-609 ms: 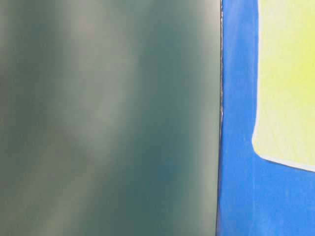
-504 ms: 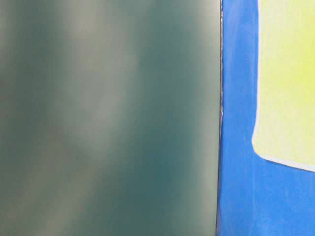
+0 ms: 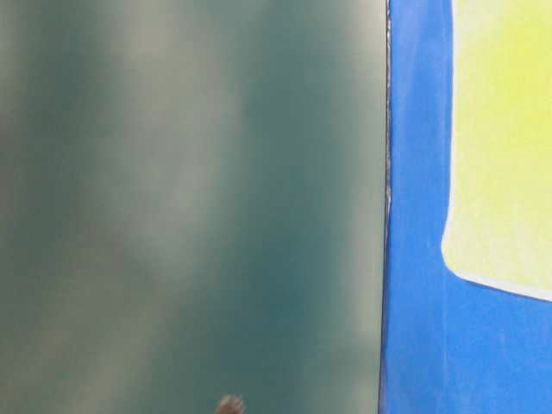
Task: Fold the yellow towel.
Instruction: 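Move both grippers to the towel's top corners and pinch them, then lift the top corners and fold them down toward the bottom edge, then release the folded edge and regrasp the folded strip's top corners, then lift the strip and swing the right gripper up to rotate it vertical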
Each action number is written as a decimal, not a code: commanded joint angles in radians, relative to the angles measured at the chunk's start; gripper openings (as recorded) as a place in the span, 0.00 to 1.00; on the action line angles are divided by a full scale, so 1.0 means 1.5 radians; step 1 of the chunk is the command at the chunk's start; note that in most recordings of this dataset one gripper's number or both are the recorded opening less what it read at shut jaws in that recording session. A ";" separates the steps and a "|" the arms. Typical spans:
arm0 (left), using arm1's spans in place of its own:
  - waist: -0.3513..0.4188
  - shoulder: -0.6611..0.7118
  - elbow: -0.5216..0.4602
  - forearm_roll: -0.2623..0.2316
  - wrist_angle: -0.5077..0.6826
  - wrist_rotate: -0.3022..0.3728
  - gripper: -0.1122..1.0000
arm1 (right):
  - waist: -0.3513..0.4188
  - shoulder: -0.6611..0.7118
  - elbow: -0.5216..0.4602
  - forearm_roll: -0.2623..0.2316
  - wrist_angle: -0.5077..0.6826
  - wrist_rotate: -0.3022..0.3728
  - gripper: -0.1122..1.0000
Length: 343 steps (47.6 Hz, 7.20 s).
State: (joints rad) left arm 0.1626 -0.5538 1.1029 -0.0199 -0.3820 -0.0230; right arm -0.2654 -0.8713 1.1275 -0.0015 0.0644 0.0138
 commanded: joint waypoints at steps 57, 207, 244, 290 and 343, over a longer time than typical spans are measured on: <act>0.140 0.566 -0.277 -0.001 -0.024 -0.001 0.80 | -0.217 0.491 -0.014 -0.018 -0.107 -0.007 0.60; -0.236 0.397 -0.310 -0.001 0.227 -0.038 0.69 | 0.369 0.285 -0.015 0.058 0.104 0.325 0.66; -0.076 0.484 -0.299 0.000 0.195 -0.027 0.69 | 0.109 0.354 0.020 -0.110 0.132 0.326 0.67; -0.072 0.512 -0.324 0.000 0.289 -0.011 0.12 | 0.104 0.369 0.026 -0.107 0.096 0.328 0.12; -0.069 0.221 -0.323 -0.001 0.452 -0.024 0.12 | 0.117 0.065 -0.052 -0.109 0.265 0.328 0.12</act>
State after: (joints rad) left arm 0.0614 -0.1994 0.6243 -0.0215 0.3007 -0.0552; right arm -0.0874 -0.7762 1.0723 -0.1626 0.4725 0.5062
